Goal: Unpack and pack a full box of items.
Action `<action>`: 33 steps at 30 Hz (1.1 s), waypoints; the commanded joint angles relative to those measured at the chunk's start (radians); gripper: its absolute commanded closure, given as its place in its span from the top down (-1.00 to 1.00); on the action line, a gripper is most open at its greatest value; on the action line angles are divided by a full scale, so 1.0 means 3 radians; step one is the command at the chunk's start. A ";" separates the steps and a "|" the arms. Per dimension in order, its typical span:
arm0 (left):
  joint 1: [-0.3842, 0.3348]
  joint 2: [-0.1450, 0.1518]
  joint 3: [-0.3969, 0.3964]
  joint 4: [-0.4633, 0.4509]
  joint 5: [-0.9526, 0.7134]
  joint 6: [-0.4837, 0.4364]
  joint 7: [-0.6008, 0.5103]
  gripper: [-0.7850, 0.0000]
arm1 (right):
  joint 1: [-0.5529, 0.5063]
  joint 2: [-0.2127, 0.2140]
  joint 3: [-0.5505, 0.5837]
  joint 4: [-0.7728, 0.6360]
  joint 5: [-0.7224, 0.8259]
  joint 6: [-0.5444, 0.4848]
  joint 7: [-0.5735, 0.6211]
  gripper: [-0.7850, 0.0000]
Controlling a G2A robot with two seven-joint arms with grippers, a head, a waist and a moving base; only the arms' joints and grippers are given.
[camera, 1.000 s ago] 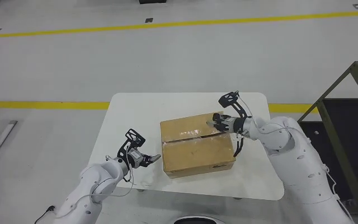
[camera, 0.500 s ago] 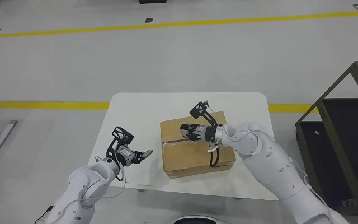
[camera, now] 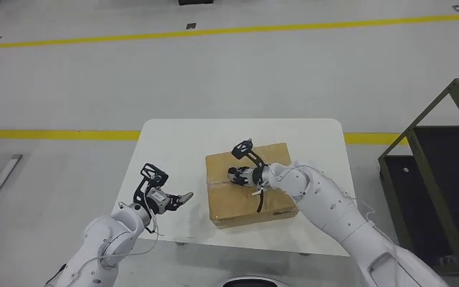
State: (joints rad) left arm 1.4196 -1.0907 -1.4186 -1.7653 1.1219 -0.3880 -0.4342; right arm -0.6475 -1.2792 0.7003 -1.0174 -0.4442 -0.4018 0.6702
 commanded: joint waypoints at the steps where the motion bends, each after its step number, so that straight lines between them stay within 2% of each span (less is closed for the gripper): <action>1: -0.0018 0.0000 0.0014 0.0013 0.0002 -0.0012 -0.0010 1.00 | 0.0010 -0.0006 0.0010 0.0033 -0.0003 -0.0007 -0.0001 -1.00; 7: -0.0049 -0.0001 0.0051 0.0052 0.0011 -0.0034 -0.0023 1.00 | -0.0020 0.0028 0.0133 0.0001 -0.0041 -0.0006 0.0016 -1.00; 14: -0.0062 -0.0001 0.0080 0.0078 0.0008 -0.0035 -0.0020 1.00 | -0.0167 0.0138 0.0395 -0.0188 -0.0130 0.0046 0.0075 -1.00; 23: -0.0070 0.0001 0.0087 0.0082 0.0004 -0.0031 -0.0020 1.00 | -0.0418 0.0285 0.0824 -0.0786 -0.0003 -0.0111 0.0149 -1.00; 28: -0.0072 0.0004 0.0078 0.0066 -0.0006 -0.0022 -0.0023 1.00 | -0.0434 0.0262 0.0714 -0.0957 0.0092 -0.0238 0.0282 -1.00; 33: -0.0060 0.0007 0.0058 0.0065 -0.0006 -0.0004 -0.0011 1.00 | -0.0331 0.0159 0.0402 -0.0714 0.0081 -0.0239 0.0295 -1.00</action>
State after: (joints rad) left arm 1.4005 -1.0888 -1.3999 -1.7460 1.1207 -0.3902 -0.4380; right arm -0.7531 -1.2248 0.8388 -1.2566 -0.4219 -0.4766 0.7639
